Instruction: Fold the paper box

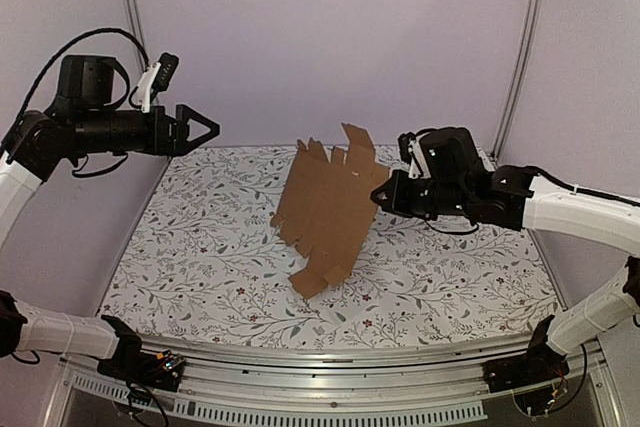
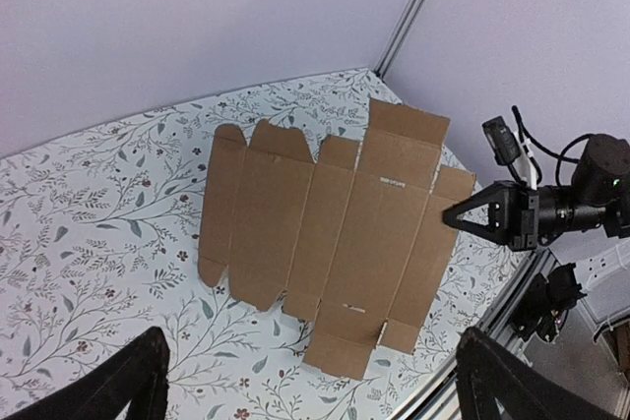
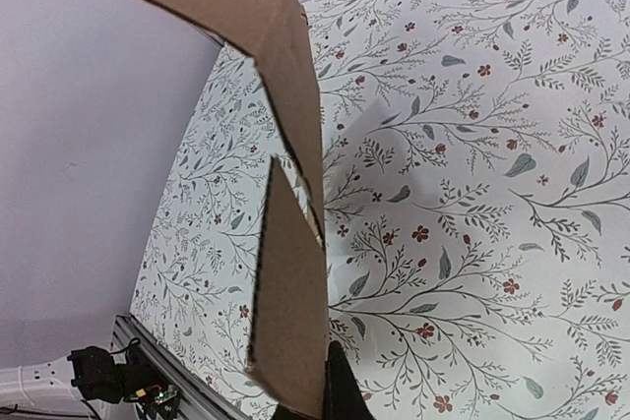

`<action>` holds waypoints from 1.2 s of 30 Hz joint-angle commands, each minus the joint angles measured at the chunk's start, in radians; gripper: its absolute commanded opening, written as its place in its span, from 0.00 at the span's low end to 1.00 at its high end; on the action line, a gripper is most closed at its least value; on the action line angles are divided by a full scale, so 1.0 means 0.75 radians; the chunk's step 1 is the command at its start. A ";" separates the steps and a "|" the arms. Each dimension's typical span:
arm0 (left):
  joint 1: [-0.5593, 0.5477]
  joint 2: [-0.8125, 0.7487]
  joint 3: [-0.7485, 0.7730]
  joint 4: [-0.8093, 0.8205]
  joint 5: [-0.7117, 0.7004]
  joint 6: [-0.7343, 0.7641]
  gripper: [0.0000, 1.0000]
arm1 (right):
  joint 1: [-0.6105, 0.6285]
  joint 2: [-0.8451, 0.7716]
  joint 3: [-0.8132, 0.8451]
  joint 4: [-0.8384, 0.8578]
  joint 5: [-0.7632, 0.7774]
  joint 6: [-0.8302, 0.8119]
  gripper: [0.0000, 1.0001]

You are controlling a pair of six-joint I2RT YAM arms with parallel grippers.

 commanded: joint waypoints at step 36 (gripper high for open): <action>-0.176 0.698 0.373 0.106 0.107 0.426 0.97 | -0.366 0.913 1.570 -1.694 -0.719 -1.382 0.00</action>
